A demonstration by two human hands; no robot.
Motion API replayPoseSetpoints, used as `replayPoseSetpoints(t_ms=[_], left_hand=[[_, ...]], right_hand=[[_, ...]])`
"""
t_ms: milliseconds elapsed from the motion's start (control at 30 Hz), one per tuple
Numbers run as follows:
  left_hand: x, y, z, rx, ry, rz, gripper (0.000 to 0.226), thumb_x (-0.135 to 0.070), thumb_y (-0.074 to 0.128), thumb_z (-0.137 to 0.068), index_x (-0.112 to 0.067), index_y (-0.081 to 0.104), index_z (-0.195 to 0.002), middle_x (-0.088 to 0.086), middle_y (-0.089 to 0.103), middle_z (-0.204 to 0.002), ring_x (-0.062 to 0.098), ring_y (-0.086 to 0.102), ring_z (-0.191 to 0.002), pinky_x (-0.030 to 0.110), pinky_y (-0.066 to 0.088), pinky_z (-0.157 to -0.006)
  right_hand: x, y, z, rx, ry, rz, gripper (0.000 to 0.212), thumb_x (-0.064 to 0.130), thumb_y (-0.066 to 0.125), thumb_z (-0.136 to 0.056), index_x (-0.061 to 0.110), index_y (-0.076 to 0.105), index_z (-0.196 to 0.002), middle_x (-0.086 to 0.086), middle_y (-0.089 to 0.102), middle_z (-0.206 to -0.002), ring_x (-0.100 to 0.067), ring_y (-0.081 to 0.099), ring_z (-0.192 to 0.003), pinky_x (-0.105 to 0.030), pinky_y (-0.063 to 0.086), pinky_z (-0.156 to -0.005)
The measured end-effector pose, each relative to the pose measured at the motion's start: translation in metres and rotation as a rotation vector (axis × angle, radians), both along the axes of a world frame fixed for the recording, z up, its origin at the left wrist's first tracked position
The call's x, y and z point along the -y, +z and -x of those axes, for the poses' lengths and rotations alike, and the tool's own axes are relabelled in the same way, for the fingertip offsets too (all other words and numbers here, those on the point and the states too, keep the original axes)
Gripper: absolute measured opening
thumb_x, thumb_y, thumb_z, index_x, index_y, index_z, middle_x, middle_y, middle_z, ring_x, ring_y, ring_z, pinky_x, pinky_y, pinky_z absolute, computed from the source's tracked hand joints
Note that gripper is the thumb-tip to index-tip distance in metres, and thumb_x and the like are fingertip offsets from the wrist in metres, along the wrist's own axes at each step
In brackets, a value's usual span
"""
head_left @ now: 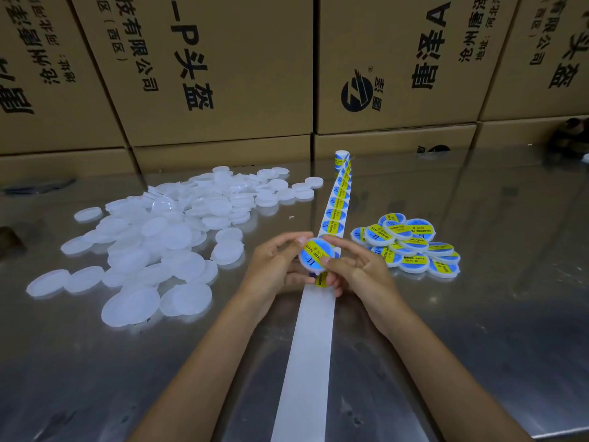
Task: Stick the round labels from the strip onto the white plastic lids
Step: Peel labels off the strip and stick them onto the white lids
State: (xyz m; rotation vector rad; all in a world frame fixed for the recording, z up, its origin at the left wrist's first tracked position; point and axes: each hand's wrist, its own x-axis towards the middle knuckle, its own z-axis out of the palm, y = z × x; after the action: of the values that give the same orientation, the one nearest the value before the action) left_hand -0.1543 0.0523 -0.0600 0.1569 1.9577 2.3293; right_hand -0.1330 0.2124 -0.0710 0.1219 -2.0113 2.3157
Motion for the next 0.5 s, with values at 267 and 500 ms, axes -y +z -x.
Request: replayPoseSetpoints(t_ms=[267,500], left_hand=[[0.001,0.002,-0.001,0.037,0.024,0.072,0.024,-0.018,0.055,-0.102,-0.017,0.058,-0.126,0.007,0.078,-0.1,0.03,0.075,-0.078,0.029,0.057,-0.055],[0.002,0.0,0.001,0.034,0.079,0.098,0.02,-0.01,0.055,-0.1,-0.015,0.061,-0.119,0.008,0.078,-0.091,0.022,0.07,-0.062,0.026,0.053,-0.048]], right_hand=[[-0.035,0.0,0.016,-0.028,-0.583,0.259,0.049,-0.002,0.052,-0.094,0.016,0.05,-0.14,-0.003,0.067,-0.068,-0.006,0.06,-0.058,-0.017,0.052,-0.054],[-0.043,0.0,0.012,0.04,-0.571,0.271,0.078,0.006,0.052,-0.096,0.022,0.007,-0.158,-0.003,0.072,-0.101,-0.015,0.064,-0.088,-0.012,0.053,-0.066]])
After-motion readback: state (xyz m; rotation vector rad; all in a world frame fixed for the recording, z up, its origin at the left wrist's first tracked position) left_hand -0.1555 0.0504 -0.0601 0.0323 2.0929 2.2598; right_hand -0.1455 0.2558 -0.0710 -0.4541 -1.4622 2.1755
